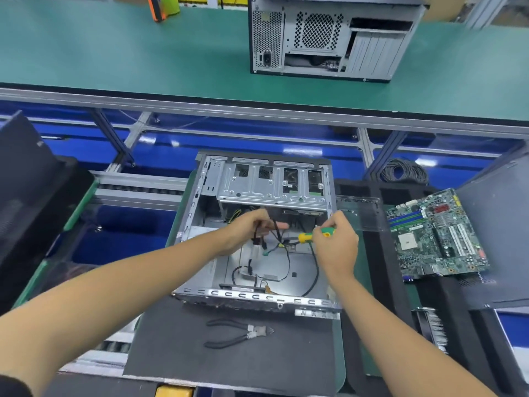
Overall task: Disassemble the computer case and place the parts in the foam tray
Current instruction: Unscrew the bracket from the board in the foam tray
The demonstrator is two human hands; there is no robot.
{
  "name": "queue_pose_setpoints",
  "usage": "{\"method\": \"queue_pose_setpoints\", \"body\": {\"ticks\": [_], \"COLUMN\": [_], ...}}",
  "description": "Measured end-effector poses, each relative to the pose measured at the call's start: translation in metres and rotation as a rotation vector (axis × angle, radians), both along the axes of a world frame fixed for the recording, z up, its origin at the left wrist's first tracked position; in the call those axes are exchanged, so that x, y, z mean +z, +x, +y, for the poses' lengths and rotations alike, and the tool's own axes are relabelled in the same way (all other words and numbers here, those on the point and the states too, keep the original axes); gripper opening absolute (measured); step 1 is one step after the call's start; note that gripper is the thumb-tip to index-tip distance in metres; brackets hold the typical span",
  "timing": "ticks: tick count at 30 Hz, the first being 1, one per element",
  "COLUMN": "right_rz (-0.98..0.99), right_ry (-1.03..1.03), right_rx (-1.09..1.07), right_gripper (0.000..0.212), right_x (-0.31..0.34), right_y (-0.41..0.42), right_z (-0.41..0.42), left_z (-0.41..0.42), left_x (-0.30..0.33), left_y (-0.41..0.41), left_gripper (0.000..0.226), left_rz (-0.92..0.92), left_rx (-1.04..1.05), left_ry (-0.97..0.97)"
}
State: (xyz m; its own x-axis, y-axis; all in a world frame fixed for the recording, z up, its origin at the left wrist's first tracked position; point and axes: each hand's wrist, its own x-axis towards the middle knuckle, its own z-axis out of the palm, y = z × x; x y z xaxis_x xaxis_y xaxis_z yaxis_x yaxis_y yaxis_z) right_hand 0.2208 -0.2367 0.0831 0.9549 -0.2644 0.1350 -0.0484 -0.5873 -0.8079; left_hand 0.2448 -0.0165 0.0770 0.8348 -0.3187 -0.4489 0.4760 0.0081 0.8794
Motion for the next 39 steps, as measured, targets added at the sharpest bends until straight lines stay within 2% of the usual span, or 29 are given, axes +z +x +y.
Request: {"method": "queue_pose_setpoints", "body": {"ticks": [2,3,4,7,9,11,13,16,18,21,22,25,27,29,31,34,36,39], "right_rz": [-0.063,-0.103,-0.142,-0.232,-0.237,-0.204,-0.162,-0.110,-0.102,-0.112,-0.121,-0.136,-0.138,-0.145,-0.152,-0.161,-0.170,-0.166], "right_ry": [0.104,0.147,0.175,0.214,0.219,0.191,0.141,0.060,0.046,0.042,0.041,0.054,0.067,0.082,0.091,0.090,0.082,0.067], "right_rx": [-0.029,-0.045,-0.062,-0.149,-0.200,-0.214,-0.223,-0.230,-0.248,-0.263,-0.260,-0.258,-0.269,-0.281,-0.280,-0.266,-0.264,-0.284], "right_gripper": [0.031,0.028,0.026,0.021,0.021,0.023,0.024,0.025,0.027,0.030,0.030,0.029,0.028,0.028,0.027,0.025,0.024,0.025], "right_x": [0.003,0.004,0.006,0.012,0.016,0.019,0.019,0.015,0.012,0.011,0.011,0.010,0.011,0.011,0.011,0.010,0.010,0.008], "right_y": [-0.001,-0.003,-0.005,-0.009,-0.010,-0.010,-0.013,-0.012,-0.010,-0.008,-0.007,-0.007,-0.007,-0.006,-0.006,-0.006,-0.007,-0.006], "right_z": [-0.001,-0.002,-0.002,-0.003,-0.002,0.001,0.003,0.005,0.004,0.003,0.003,0.003,0.003,0.002,0.002,0.002,0.001,0.001], "left_z": [0.005,0.006,0.006,0.004,0.001,-0.002,-0.008,-0.023,-0.037,-0.046,-0.046,-0.045,-0.041,-0.034,-0.021,-0.010,-0.015,-0.032], "left_x": [0.004,0.005,0.006,0.004,0.005,0.004,-0.001,-0.013,-0.024,-0.037,-0.039,-0.034,-0.025,-0.016,-0.009,-0.008,-0.015,-0.031], "left_y": [-0.010,-0.013,-0.016,-0.019,-0.021,-0.020,-0.016,-0.006,-0.002,-0.001,0.000,0.002,-0.001,0.000,0.006,0.017,0.022,0.026], "left_gripper": [0.028,0.039,0.040,0.030,0.028,0.026,0.027,0.016,0.027,0.054,0.056,0.037,0.030,0.031,0.022,0.013,0.036,0.072], "left_rz": [-0.024,-0.028,-0.045,-0.124,-0.242,-0.372,-0.472,-0.456,-0.376,-0.326,-0.311,-0.298,-0.311,-0.287,-0.275,-0.178,-0.210,-0.323], "left_rx": [-0.041,0.024,0.125,0.457,0.470,0.290,0.017,-0.296,-0.412,-0.524,-0.531,-0.548,-0.568,-0.669,-0.721,-0.606,-0.599,-0.727], "left_ry": [-0.010,0.007,0.047,0.105,0.233,0.451,0.731,1.071,1.187,1.339,1.357,1.367,1.299,1.195,1.059,0.682,0.595,0.730]}}
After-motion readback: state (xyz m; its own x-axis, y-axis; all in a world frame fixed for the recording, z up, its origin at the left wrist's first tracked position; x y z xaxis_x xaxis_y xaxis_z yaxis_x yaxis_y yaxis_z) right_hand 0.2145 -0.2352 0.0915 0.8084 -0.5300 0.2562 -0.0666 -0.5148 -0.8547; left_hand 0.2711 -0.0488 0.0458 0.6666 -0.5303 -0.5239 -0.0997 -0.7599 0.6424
